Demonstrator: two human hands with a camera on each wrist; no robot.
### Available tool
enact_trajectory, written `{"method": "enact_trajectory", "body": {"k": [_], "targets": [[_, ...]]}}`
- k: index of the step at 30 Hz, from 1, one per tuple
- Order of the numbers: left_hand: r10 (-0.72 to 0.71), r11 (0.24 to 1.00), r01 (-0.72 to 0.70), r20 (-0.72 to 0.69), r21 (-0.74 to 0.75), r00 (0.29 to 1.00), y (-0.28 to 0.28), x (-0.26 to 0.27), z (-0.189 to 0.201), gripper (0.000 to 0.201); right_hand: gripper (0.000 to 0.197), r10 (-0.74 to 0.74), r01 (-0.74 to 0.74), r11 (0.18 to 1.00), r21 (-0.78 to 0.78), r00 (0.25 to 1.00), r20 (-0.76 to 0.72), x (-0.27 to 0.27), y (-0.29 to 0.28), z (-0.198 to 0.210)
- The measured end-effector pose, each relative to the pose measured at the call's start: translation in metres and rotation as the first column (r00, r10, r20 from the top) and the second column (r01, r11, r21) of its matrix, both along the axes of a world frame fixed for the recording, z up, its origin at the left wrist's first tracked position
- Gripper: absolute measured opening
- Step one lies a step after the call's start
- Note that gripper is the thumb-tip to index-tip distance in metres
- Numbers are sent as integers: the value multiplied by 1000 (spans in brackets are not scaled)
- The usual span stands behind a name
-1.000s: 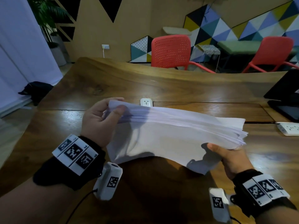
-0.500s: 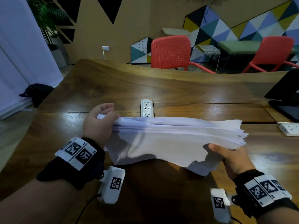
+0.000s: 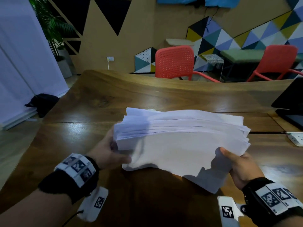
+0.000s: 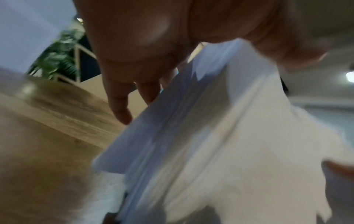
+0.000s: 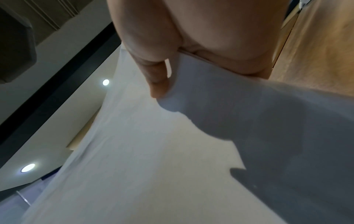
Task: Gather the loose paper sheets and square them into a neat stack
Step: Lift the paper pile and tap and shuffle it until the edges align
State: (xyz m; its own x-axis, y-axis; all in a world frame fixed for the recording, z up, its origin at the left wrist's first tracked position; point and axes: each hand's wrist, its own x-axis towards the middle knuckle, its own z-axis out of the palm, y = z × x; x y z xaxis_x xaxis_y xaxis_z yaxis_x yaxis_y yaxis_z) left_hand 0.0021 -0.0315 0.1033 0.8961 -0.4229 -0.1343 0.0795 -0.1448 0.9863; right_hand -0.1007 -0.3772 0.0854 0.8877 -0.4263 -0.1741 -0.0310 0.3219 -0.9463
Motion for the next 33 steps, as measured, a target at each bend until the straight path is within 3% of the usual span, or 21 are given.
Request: {"method": "enact_trajectory", "body": {"k": [2, 4, 7, 10, 12, 14, 16, 17, 18, 19, 20, 21, 23, 24, 26, 28, 31, 33], "targets": [[48, 992, -48, 3, 114, 999, 2, 4, -12, 91, 27, 5, -5, 1000, -18, 1000, -13, -3, -2, -3], [58, 988, -62, 28, 145, 998, 5, 11, -25, 81, 31, 25, -27, 997, -76, 999, -31, -10, 3, 4], [81, 982, -101, 127, 160, 989, 8, 8, -28, 76, 14, -14, 6, 987, -161, 999, -50, -22, 5, 21], [30, 971, -100, 304, 216, 952, 11, 8, -19, 126, 25, -50, 34, 952, -304, 998, -44, -34, -5, 40], [-34, 959, -79, 388, 271, 921, 16, 7, -13, 137, 34, -52, 43, 942, -333, 998, -21, -36, -22, 39], [-101, 933, -60, 417, 355, 903, 16, 5, -9, 114, 26, -9, 15, 961, -277, 1000, 26, -36, -29, 43], [-175, 934, 10, 430, 358, 886, 7, 1, -1, 48, 52, -3, 16, 956, -292, 999, 42, -35, -26, 49], [-284, 917, 121, 412, 380, 866, 1, 1, 10, 40, 58, -25, 37, 962, -269, 998, 49, -36, -25, 49], [-328, 924, 164, 495, 346, 805, -5, 3, 17, 50, 58, -47, 59, 965, -254, 998, 52, -36, -22, 47], [-335, 938, 234, 504, 254, 796, -10, -1, 23, 47, 51, -74, 86, 967, -239, 996, 59, -36, -14, 49], [-297, 945, 232, 311, 231, 903, -18, -11, 29, 39, 38, -94, 106, 980, -168, 992, 81, -35, -6, 51], [-110, 988, 93, 137, 125, 984, -16, -14, 28, 29, 23, -132, 147, 978, -147, 985, 109, -35, -3, 48], [184, 977, -207, 269, 57, 945, -13, -26, 31, 21, 18, -173, 185, 975, -125, 979, 104, -33, 9, 41], [262, 965, -262, 239, -31, 935, -14, -34, 36, 23, 17, -171, 178, 982, -66, 979, 108, -35, 15, 40], [363, 932, -358, 172, -60, 916, -19, -38, 28, 30, 21, -160, 166, 986, -27, 975, 152, -35, 30, 33], [385, 922, -388, 153, -9, 910, -16, -40, 11, 32, 25, -171, 183, 981, -64, 973, 158, -36, 33, 21], [335, 935, -347, 146, 68, 931, -6, -40, -17, 25, 52, -174, 187, 971, -146, 980, 97, -34, 32, 5], [303, 932, -333, 194, 142, 933, -7, -37, -25, 17, 42, -181, 189, 972, -139, 981, 66, -30, 33, 6]]}}
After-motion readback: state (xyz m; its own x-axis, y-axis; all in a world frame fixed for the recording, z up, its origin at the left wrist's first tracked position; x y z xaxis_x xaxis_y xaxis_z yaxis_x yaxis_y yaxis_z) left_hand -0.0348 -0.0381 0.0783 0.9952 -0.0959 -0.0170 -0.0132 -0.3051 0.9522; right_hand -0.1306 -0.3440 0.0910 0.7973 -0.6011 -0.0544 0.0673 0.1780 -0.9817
